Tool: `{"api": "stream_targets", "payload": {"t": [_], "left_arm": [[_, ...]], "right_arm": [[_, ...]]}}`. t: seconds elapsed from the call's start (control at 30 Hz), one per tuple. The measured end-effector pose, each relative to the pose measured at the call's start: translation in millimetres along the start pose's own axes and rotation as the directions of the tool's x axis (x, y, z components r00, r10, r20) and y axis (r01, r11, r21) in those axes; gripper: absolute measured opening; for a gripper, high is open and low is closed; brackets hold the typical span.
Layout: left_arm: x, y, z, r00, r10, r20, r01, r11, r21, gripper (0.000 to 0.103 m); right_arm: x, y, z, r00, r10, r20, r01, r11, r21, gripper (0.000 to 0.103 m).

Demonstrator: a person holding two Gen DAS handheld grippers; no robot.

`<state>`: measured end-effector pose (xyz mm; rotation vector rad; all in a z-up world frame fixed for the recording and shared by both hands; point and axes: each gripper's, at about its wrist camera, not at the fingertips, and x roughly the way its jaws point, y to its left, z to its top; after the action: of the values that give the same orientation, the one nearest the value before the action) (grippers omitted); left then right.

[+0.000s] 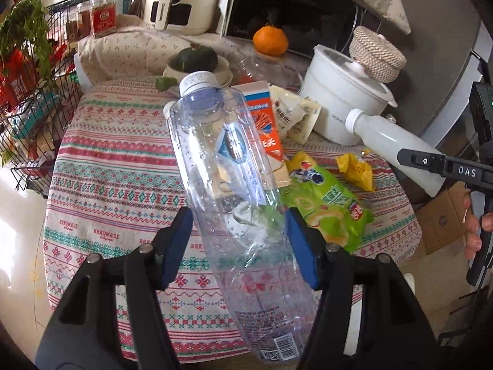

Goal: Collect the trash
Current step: 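Carry both bottles over the white bin and open both tools to drop them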

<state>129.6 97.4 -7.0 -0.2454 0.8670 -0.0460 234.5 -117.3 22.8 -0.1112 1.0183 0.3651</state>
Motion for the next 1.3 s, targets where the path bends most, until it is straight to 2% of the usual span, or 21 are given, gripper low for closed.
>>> {"api": "stream_targets", "payload": {"t": [0.17, 0.33, 0.47, 0.57, 0.7, 0.8, 0.9, 1.0, 1.3], "left_arm": [[-28.2, -39.8, -10.5, 0.992, -0.108, 0.059, 0.103, 0.991, 0.08, 0.063], [-41.5, -95.2, -28.9, 0.974, -0.218, 0.065, 0.202, 0.959, 0.198, 0.063], [-41.7, -152.7, -56.1, 0.957, -0.29, 0.031, 0.265, 0.909, 0.323, 0.063], [-34.0, -193.0, -81.6, 0.943, -0.332, -0.019, 0.311, 0.859, 0.407, 0.064], [-15.9, -235.4, -114.9, 0.929, -0.36, -0.087, 0.356, 0.805, 0.475, 0.064], [-0.8, -258.4, -135.8, 0.923, -0.363, -0.129, 0.376, 0.778, 0.504, 0.064], [12.6, -275.7, -151.9, 0.916, -0.367, -0.163, 0.397, 0.766, 0.506, 0.064], [26.4, -288.0, -164.8, 0.912, -0.374, -0.167, 0.406, 0.768, 0.495, 0.064], [68.3, -306.8, -197.0, 0.927, -0.341, -0.155, 0.372, 0.789, 0.489, 0.065]], "right_arm": [[-61.7, -19.1, -48.4, 0.997, 0.008, 0.078, -0.012, 0.999, 0.044, 0.05], [-101.9, -51.7, -112.2, 0.992, -0.007, 0.123, -0.009, 0.992, 0.123, 0.05], [-111.8, -87.6, -162.9, 0.994, -0.028, 0.109, 0.006, 0.98, 0.198, 0.05], [-108.8, -122.3, -201.0, 0.997, -0.044, 0.066, 0.024, 0.96, 0.28, 0.05], [-107.6, -163.7, -239.5, 0.997, -0.079, -0.004, 0.075, 0.935, 0.346, 0.05], [-108.5, -190.4, -267.8, 0.996, -0.081, -0.044, 0.092, 0.91, 0.403, 0.05], [-107.7, -207.5, -291.2, 0.992, -0.09, -0.083, 0.117, 0.898, 0.425, 0.05], [-105.2, -218.4, -308.5, 0.99, -0.087, -0.115, 0.129, 0.888, 0.441, 0.05], [-85.1, -229.4, -337.8, 0.973, -0.088, -0.213, 0.179, 0.872, 0.455, 0.05]]}}
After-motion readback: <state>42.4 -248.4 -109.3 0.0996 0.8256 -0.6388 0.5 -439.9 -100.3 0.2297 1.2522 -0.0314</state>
